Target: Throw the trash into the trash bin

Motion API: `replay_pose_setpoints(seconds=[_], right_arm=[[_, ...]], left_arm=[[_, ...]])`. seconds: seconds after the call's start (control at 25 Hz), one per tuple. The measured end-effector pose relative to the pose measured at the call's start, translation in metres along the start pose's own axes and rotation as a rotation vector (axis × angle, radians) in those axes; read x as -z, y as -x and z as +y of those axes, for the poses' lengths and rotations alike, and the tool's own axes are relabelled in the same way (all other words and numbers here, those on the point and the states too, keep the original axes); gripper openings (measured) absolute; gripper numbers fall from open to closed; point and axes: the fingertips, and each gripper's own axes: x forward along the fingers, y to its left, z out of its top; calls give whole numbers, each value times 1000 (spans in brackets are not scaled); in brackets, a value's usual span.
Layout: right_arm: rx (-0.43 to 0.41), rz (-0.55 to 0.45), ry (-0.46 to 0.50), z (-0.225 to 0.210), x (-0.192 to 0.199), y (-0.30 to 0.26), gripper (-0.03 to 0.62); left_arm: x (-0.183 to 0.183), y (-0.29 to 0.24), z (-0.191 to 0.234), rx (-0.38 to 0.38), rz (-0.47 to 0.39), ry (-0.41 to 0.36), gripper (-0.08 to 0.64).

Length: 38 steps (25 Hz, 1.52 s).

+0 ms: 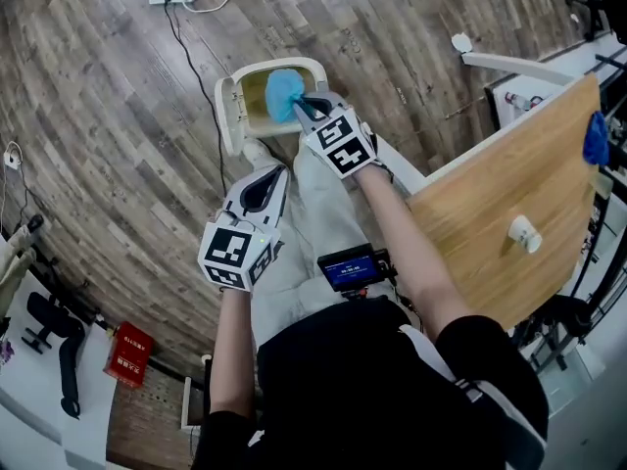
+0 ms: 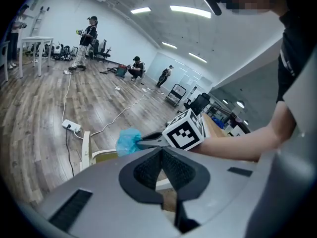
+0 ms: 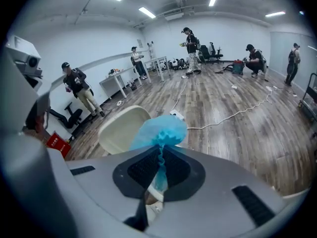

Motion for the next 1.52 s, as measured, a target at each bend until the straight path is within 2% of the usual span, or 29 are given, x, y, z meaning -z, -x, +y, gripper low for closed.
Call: replay_pose_setpoints(seconds=[0.12, 0.24, 0.36, 0.48, 0.52, 0.56, 0.6, 0.8, 0.96, 1.0, 1.08, 1.12, 1.32, 1.52], right_arm=[[22, 47, -34, -18, 28, -56, 5], [48, 100, -84, -28, 71, -99, 5], [85, 135, -125, -48, 95, -136, 5], [81, 137, -193, -46, 117, -159, 9], [76, 136, -206, -43, 125, -164, 44], [67, 136, -217, -41, 132, -170, 135], [55, 138, -225, -40, 138, -174, 197], [45, 128, -214, -36, 142, -172, 201], [40, 134, -174, -22, 109, -135, 199], [48, 135, -136, -22, 95, -122, 168], [81, 109, -53, -23, 62, -91, 16], [86, 82, -29, -21, 45, -73, 3], [22, -108, 18, 19, -41, 34, -2], [51, -404, 49, 59, -130, 159, -2]], left_arm=[[20, -20, 35, -27, 28, 24, 5], [56, -39, 52, -44, 96, 31, 5], [75, -57, 66, -33, 99, 87, 5], [102, -58, 73, -17, 123, 109, 5], [111, -58, 75, -15, 137, 110, 5], [118, -59, 77, -15, 146, 112, 5], [122, -61, 78, -16, 151, 113, 5], [120, -62, 84, -24, 133, 95, 5], [86, -48, 71, -28, 100, 15, 5], [74, -45, 66, -24, 82, -14, 5], [47, -38, 51, -11, 39, -63, 5], [33, -31, 42, -4, 21, -86, 5], [-34, 30, -8, -8, -59, -195, 5], [-81, 96, -46, -28, -173, -284, 5]])
